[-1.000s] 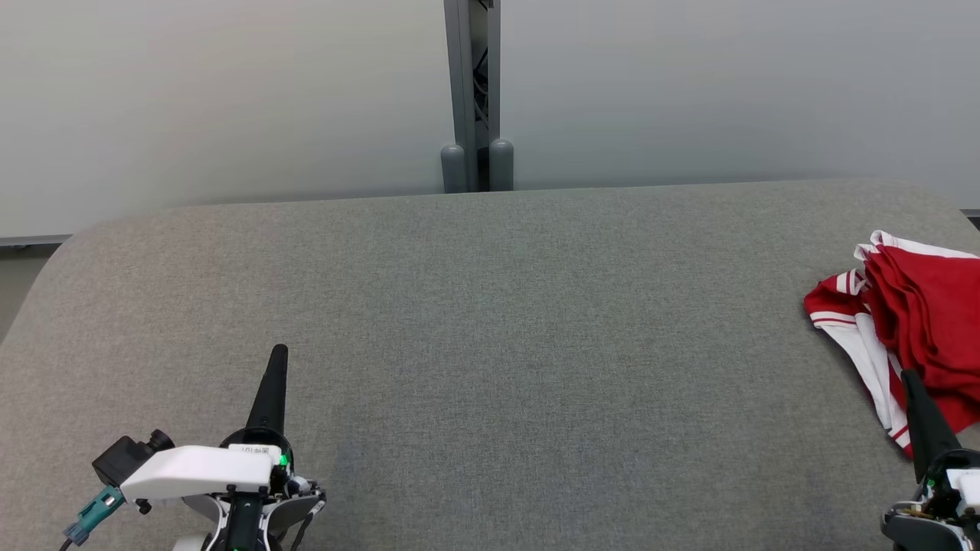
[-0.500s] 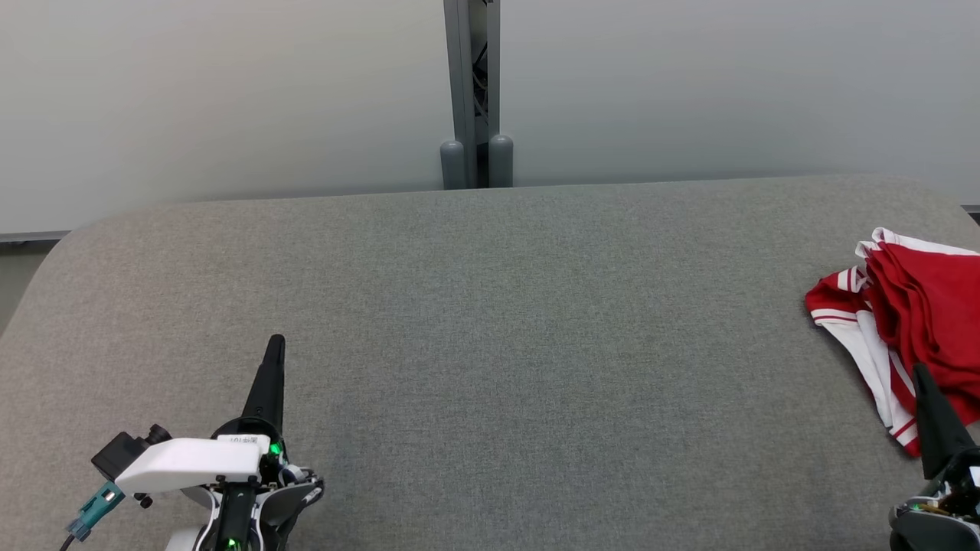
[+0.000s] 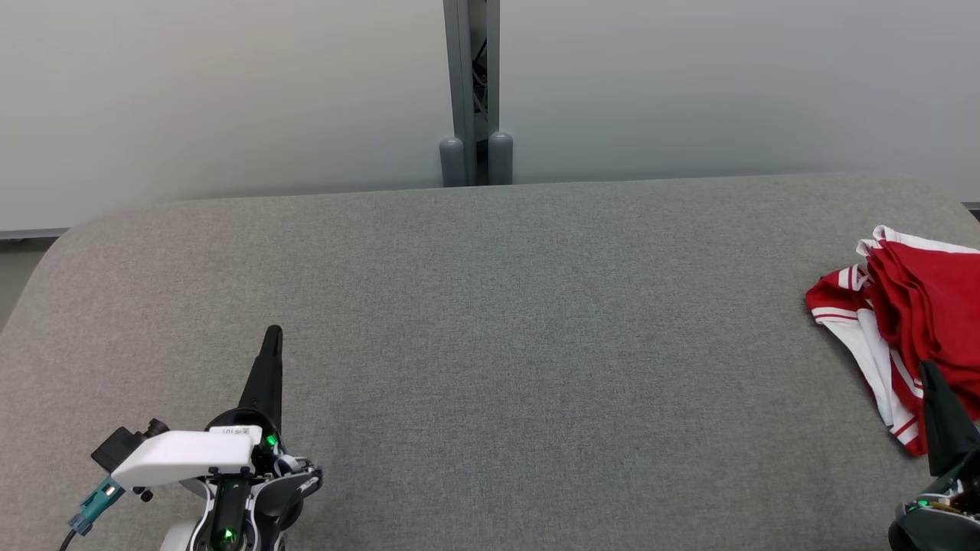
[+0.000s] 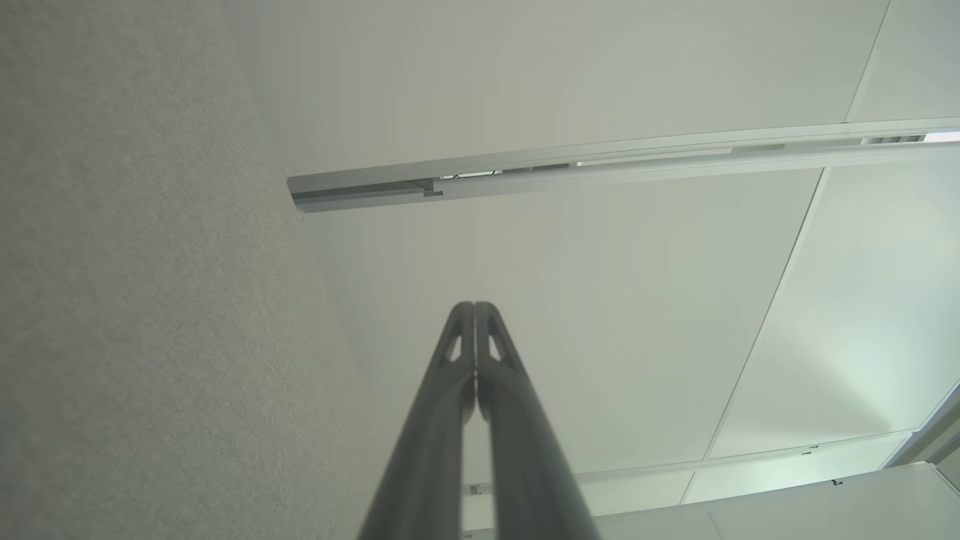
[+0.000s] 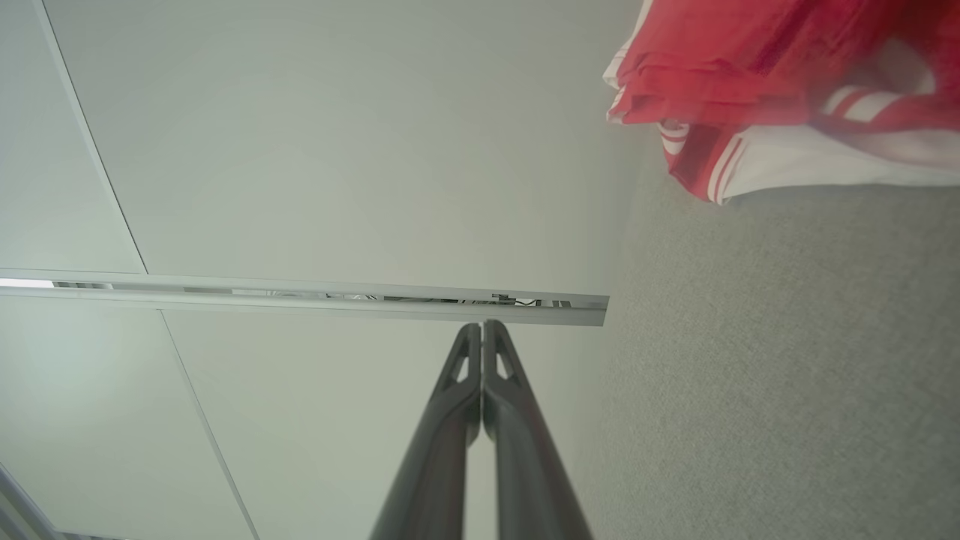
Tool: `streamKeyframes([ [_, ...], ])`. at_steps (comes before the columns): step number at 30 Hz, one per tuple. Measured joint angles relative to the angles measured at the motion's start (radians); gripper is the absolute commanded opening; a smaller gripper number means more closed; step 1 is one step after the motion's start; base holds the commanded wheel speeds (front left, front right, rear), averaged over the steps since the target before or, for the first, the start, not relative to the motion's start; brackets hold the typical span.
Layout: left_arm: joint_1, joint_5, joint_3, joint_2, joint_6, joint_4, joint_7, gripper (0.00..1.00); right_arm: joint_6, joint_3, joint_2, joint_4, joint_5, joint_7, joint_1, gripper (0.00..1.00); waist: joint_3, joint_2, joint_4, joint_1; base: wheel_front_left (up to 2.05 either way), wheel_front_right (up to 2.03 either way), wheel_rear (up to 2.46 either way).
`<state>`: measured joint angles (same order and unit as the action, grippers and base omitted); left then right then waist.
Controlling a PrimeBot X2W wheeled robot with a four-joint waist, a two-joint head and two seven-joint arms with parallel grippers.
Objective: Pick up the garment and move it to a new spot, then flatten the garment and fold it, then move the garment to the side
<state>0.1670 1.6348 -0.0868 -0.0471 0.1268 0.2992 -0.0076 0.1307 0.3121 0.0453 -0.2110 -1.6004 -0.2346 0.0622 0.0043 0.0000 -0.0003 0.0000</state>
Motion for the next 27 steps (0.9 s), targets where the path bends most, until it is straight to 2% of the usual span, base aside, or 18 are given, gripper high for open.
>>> streamKeyframes([
  [27, 0.0, 0.0, 0.0, 0.0, 0.001, 0.0, 0.0, 0.0, 0.0, 0.0, 0.0, 0.0, 0.0, 0.0, 0.0, 0.0, 0.0, 0.0, 0.0, 0.0, 0.0, 0.0, 0.0],
])
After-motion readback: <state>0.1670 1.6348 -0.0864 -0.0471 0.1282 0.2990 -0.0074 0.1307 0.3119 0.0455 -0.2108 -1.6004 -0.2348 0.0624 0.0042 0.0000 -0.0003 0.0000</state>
